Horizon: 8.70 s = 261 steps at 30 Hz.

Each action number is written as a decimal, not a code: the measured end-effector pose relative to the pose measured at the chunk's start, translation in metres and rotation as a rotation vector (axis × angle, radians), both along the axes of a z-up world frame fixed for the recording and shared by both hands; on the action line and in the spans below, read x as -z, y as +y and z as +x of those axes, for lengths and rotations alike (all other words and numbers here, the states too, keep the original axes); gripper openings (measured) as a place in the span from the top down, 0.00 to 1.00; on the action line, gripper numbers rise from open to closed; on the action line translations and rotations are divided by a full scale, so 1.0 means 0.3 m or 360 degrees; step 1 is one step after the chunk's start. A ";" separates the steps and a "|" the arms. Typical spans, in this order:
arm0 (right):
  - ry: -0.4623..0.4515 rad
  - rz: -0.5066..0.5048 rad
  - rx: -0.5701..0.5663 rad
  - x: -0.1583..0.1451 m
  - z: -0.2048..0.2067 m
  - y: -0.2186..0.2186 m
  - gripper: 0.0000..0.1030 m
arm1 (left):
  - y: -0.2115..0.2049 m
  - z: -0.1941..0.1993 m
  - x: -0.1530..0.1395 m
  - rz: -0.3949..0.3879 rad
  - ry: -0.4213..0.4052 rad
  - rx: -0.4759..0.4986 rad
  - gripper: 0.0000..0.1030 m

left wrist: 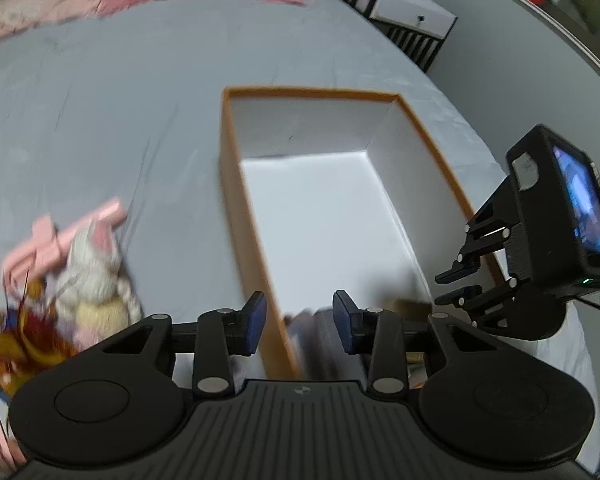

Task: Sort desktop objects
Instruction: 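Carry the gold box over the shoebox with the left tool and release it, then withdraw both tools from the shoebox back toward the remaining items, then reach the left tool toward the pink-green plush and grasp it, then grasp the white lotion tube with the right tool while the left tool holds the plush, then carry the lotion tube into the shoebox and open the right tool while the left tool carries the plush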

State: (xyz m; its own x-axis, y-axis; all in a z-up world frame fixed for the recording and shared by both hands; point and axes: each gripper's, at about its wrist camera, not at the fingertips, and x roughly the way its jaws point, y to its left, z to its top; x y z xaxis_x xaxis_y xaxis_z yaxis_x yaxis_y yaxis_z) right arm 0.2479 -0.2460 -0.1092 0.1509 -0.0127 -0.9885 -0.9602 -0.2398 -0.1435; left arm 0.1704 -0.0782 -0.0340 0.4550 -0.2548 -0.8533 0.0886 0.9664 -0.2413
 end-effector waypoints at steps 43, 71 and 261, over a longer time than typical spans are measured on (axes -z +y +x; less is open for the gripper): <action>-0.0244 0.0666 0.0320 -0.347 -0.258 -0.002 0.91 | 0.307 -0.473 -0.188 0.0194 -0.0312 -0.0201 0.66; 0.0008 0.1087 0.1249 0.004 -0.676 0.241 0.62 | 0.423 -0.519 -0.032 0.0251 -0.0172 -0.0277 0.57; -0.0113 0.1855 0.1680 -0.542 -0.432 -0.231 0.95 | 0.325 -0.318 -0.137 -0.0150 -0.0210 -0.0128 0.55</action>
